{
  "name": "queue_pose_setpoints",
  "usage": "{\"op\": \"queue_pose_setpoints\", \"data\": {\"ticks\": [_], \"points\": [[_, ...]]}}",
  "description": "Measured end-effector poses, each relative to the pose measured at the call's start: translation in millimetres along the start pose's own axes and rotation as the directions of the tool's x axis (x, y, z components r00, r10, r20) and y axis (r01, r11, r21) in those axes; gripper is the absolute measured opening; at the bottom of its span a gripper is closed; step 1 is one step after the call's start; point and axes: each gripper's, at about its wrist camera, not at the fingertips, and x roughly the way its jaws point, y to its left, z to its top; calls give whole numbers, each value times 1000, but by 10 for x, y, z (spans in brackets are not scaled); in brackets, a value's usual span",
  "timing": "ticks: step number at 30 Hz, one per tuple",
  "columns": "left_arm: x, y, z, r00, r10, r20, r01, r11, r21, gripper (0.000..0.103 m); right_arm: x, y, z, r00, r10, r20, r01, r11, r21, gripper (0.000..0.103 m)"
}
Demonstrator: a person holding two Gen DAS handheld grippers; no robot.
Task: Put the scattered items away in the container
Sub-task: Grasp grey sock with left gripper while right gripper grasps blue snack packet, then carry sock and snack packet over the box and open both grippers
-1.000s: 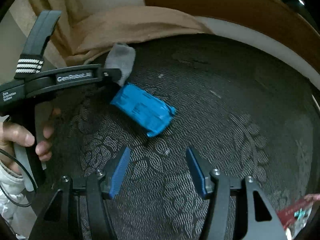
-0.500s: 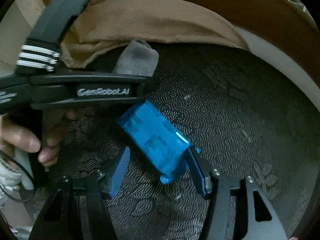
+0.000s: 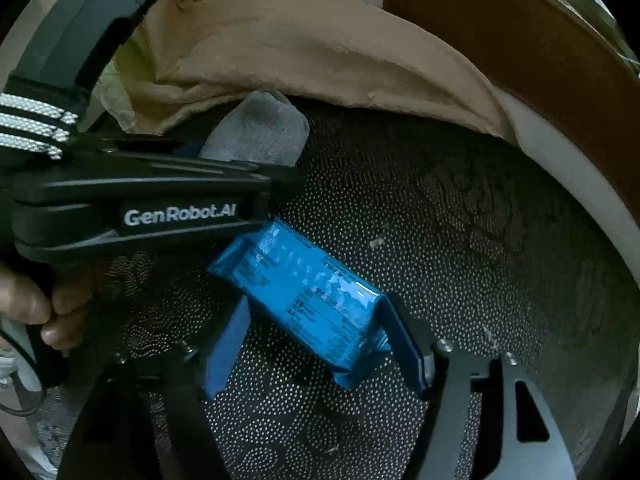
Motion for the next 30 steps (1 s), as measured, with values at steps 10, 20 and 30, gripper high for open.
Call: {"op": "queue_pose_setpoints", "data": {"ticks": [10,20,30], "points": [[-161,170,-22,999,27,27,-26,998,-49,45,44,-64,35,1000,-18,5,18,999,-31,78],[-321,279,-110,999,32,32,-29,996,-85,45,41,-208,23,998,-63,11,63,998,-18,68],[-414,229,-152,999,29,46,-24,994,-106,45,-184,-483,-105,1000,-24,7,23,993,116,29]]}}
